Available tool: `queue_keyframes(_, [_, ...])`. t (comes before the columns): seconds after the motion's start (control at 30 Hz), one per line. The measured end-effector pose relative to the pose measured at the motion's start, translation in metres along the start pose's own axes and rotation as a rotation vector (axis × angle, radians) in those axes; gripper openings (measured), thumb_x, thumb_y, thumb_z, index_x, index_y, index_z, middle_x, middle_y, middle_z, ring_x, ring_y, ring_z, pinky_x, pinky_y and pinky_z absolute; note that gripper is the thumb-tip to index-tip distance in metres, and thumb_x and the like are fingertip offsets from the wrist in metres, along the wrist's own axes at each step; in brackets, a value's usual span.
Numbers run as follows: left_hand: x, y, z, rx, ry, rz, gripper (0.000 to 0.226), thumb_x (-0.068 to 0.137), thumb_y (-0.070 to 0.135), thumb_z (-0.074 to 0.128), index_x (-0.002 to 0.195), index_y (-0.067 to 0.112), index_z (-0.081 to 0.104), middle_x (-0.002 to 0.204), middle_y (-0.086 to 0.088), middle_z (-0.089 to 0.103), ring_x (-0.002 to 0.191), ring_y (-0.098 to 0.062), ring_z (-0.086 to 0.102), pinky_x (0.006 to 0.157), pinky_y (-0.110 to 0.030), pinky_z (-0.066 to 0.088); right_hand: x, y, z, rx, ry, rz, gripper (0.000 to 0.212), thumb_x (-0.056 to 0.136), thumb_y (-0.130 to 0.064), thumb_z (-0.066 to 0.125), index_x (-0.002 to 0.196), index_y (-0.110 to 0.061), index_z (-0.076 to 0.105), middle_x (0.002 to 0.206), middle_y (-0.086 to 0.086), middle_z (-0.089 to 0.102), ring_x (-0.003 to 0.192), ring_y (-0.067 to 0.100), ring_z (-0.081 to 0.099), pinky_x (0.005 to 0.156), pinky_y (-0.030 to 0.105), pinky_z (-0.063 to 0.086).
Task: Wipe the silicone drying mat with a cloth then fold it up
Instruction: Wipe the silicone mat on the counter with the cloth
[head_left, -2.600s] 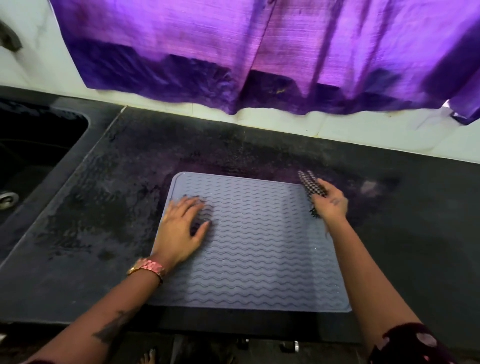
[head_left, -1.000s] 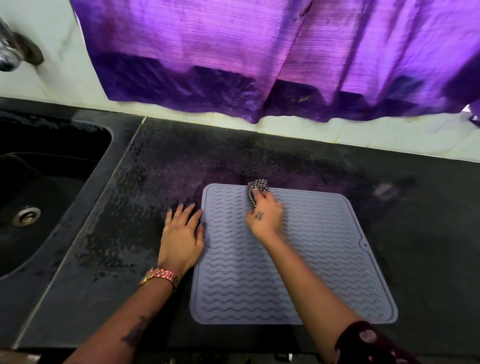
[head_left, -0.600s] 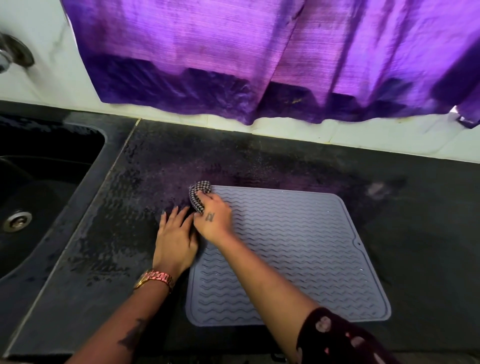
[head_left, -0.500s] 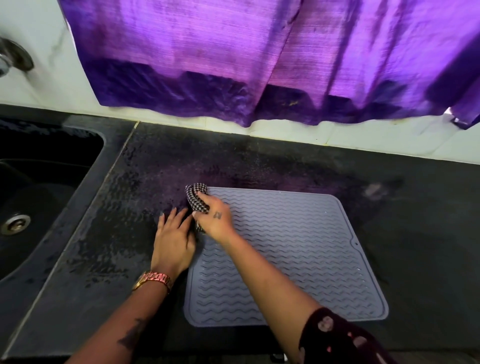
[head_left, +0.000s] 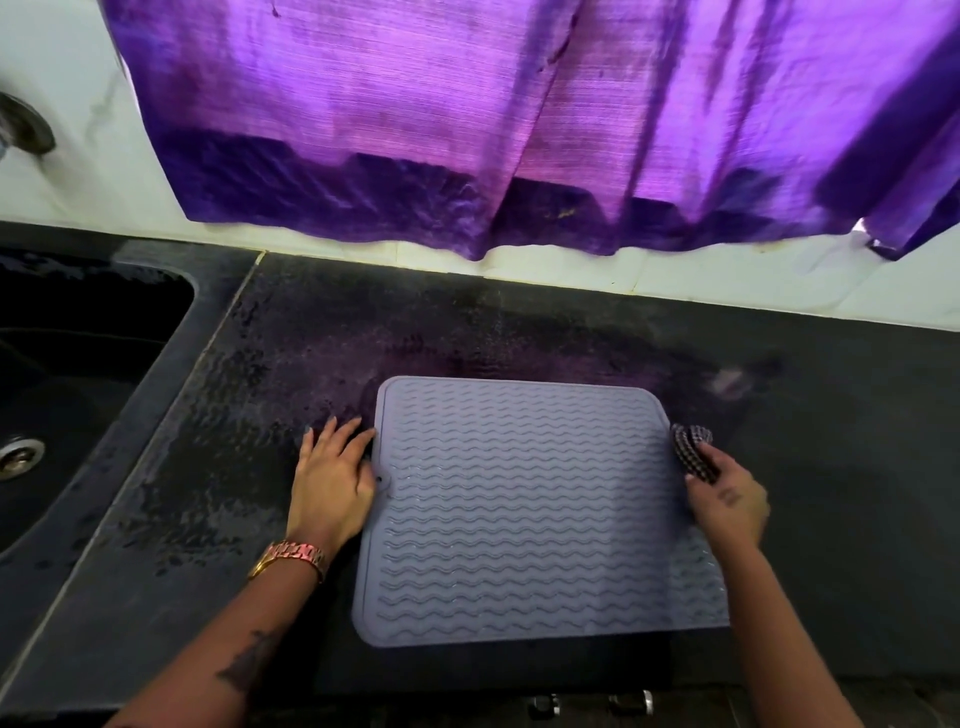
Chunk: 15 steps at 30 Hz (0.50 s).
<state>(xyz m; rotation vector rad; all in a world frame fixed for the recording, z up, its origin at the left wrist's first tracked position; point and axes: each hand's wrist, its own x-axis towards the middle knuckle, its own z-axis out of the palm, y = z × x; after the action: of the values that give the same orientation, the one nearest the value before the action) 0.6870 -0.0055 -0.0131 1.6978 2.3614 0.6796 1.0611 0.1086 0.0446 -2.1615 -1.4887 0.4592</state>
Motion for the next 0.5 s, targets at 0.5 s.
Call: queue_keyframes(0.5, [-0.001,-0.012,-0.004,0.174,-0.077,0.09,0.055,0.09,0.032,0.028,0.143,0.021,0.037,0.151,0.0,0.035,0.144,-0.023,0.018,0.117,-0.037,-0.01,-0.058,-0.068,0.051,-0.181,-0.234,-0.378,0.052,0.086,-0.018,0.059,0.136,-0.024,0.047,0.136,0.005,0.052,0.121,0.023,0.05,0.101,0.029,0.037])
